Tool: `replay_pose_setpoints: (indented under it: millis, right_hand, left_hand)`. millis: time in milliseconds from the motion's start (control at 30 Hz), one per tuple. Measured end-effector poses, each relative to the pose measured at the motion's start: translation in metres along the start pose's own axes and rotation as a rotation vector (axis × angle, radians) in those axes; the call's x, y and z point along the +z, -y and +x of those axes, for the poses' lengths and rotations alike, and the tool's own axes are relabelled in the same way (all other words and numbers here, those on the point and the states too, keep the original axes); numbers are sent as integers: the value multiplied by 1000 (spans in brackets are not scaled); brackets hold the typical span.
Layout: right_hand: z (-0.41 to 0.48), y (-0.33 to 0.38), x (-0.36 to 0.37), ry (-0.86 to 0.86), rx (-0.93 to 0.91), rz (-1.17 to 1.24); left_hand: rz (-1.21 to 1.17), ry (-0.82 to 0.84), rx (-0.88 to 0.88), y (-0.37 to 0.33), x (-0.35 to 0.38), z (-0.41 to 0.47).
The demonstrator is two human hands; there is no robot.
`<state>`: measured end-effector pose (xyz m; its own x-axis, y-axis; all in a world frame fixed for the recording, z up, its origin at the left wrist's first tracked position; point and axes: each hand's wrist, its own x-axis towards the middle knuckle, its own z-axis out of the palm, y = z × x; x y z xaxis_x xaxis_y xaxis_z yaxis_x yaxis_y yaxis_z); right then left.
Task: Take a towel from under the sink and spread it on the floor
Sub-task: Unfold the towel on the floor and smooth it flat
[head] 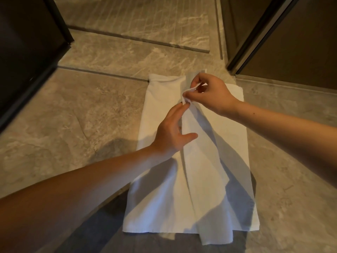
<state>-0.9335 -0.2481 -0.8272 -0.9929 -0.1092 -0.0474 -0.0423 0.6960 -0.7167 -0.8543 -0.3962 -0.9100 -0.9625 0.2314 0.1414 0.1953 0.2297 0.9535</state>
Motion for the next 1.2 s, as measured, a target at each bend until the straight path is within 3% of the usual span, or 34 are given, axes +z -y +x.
replay_pose_setpoints:
  millis: [200,333,433,900,1100,1200]
  right_hand:
    - [8,20,5,-36,-24,119]
    - [10,24,10,15,-45,87]
    - [13,28,15,9,-62,90]
    - [46,113,52,-41,-83,392]
    - [62,136,74,-53,-101,448]
    - [66,148,95,-46,-90,478]
  left_hand:
    - [60,18,20,6,-17,-7]
    - [-1,41,-211,5,-45,-5]
    - [-21,109,-282,2,-64,-2]
    - [3,118,-276,3,-126,-12]
    - [-94,29,-245,6,-171,-33]
    - [-167,-68,-327,0,-204,-38]
